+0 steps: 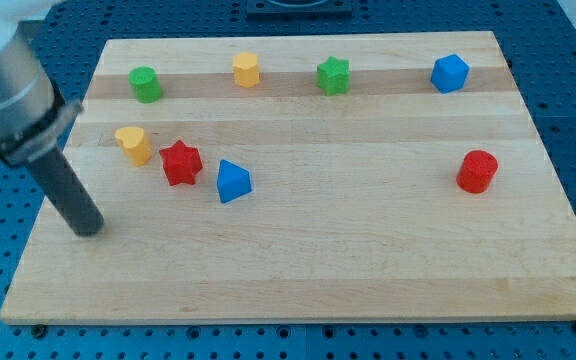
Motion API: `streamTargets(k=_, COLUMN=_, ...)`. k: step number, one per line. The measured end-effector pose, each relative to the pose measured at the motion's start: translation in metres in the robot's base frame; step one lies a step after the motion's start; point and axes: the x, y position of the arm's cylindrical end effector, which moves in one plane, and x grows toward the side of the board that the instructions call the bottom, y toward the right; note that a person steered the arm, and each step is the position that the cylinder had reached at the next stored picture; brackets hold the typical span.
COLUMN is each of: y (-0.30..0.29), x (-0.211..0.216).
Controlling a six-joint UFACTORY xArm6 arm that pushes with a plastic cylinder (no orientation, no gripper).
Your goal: Push the blue triangle bottom of the red star
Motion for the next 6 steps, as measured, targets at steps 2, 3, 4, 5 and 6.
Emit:
streamTargets(k=2, y=0.102, x=0.008)
streamTargets(k=3, y=0.167, x=-0.006)
streamTargets(k=4, y=0.167, x=-0.006)
streamTargets(k=5, y=0.167, x=-0.007)
streamTargets(k=6, y=0.167, x=-0.043)
